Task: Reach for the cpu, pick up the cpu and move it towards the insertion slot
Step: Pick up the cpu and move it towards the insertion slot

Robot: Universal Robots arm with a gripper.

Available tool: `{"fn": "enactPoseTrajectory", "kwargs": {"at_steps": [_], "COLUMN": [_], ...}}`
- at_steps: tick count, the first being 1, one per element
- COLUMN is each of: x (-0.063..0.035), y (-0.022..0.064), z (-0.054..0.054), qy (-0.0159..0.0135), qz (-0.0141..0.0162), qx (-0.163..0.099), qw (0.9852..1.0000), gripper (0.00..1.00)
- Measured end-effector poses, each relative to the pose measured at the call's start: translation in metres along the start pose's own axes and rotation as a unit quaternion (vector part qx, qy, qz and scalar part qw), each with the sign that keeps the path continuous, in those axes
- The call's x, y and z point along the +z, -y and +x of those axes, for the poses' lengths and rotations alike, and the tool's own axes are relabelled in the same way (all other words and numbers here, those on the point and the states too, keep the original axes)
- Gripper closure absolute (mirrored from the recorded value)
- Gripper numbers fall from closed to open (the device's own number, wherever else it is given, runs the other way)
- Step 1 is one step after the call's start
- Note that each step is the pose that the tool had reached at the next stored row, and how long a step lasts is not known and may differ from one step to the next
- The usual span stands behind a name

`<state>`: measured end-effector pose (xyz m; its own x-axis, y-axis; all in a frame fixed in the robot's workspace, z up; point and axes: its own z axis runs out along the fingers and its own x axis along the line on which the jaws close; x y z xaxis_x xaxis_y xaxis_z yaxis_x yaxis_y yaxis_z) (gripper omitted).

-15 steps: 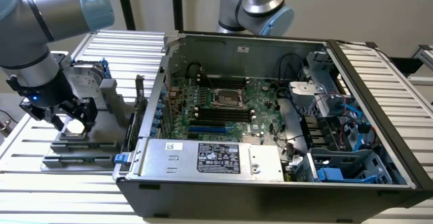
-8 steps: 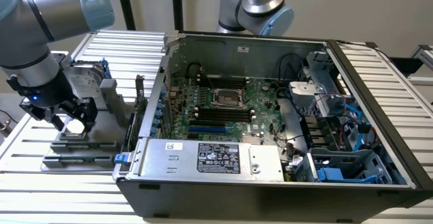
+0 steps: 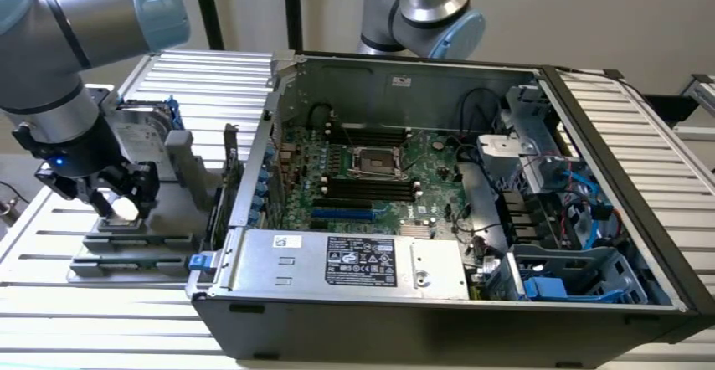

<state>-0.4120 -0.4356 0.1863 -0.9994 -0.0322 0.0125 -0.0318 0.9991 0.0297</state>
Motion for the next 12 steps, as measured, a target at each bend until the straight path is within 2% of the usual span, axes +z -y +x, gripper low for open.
{"fn": "enactPoseTrajectory", "kwargs": {"at_steps": [9,11,12], "x": [0.0001,0.0,0.0], "y": [-0.0001,-0.0003,-0.0003], "z": [-0.0001,0.0,0.0], "qy": [0.0,-0.0001,-0.0001], "qz": [0.0,0.0001,0.0], "qx": [0.0,0.0,0.0], "qw": [1.0,1.0,1.0], "gripper": [0.36,0.38,0.45]}}
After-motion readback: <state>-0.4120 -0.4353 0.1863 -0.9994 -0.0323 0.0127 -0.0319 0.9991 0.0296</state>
